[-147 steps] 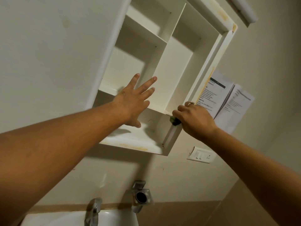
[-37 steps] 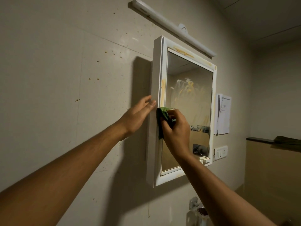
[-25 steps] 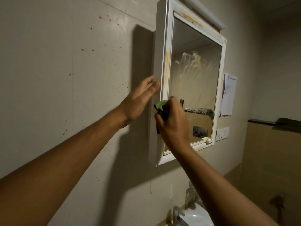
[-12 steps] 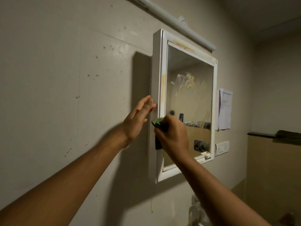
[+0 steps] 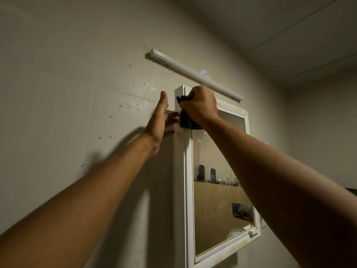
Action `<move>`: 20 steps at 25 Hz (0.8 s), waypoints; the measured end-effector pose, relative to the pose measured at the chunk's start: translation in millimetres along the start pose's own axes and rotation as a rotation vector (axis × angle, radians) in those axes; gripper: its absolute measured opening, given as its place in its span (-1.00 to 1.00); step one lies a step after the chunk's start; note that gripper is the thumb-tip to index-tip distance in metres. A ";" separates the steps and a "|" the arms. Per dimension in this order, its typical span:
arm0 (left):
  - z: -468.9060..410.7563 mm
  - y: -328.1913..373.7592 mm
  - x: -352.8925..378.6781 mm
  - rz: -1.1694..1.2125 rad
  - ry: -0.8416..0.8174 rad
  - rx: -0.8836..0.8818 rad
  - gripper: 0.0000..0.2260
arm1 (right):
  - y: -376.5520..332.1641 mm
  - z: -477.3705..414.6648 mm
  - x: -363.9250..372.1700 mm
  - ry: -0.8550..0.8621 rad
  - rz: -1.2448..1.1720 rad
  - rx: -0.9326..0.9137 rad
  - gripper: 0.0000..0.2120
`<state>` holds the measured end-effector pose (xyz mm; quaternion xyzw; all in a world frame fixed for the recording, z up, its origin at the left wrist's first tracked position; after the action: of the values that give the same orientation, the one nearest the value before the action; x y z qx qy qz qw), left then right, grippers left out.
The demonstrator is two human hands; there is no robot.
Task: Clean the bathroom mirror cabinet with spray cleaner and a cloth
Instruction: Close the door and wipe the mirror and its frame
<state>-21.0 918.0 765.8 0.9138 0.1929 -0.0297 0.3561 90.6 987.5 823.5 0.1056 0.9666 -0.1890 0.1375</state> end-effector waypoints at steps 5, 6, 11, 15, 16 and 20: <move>-14.2 0.0 -10.7 0.039 -0.035 0.023 -0.26 | 50.1 93.8 39.8 0.011 -0.001 -0.011 -0.81; -15.9 0.6 -11.1 0.031 -0.036 0.025 -0.24 | 59.0 110.7 47.2 0.001 0.029 -0.002 -0.80; -33.1 21.7 -11.2 -0.029 -0.047 0.078 -0.26 | 48.2 82.1 37.1 -0.034 0.098 -0.047 -0.83; -55.8 46.4 -9.5 -0.120 -0.041 0.120 -0.33 | 10.0 6.7 4.4 0.005 0.073 -0.050 -0.85; -59.0 49.7 -8.8 -0.149 -0.042 0.124 -0.33 | 1.1 -9.1 -1.0 0.020 0.061 -0.051 -0.84; -60.9 40.8 -12.9 -0.175 -0.040 0.128 -0.32 | -6.8 -35.9 -5.1 0.054 -0.036 -0.011 -0.84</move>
<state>-22.7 926.6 839.7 0.9135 0.2628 -0.0911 0.2969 85.6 994.7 859.3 0.0925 0.9727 -0.1831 0.1082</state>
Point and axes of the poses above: each hand's wrist, its own z-axis away from the middle knuckle, its own x-axis out of the palm, y = z × x, the point moved 1 cm from there along -z, towards the middle knuckle, and after that the axes turned 10 degrees about -y, right-handed, at the moved point
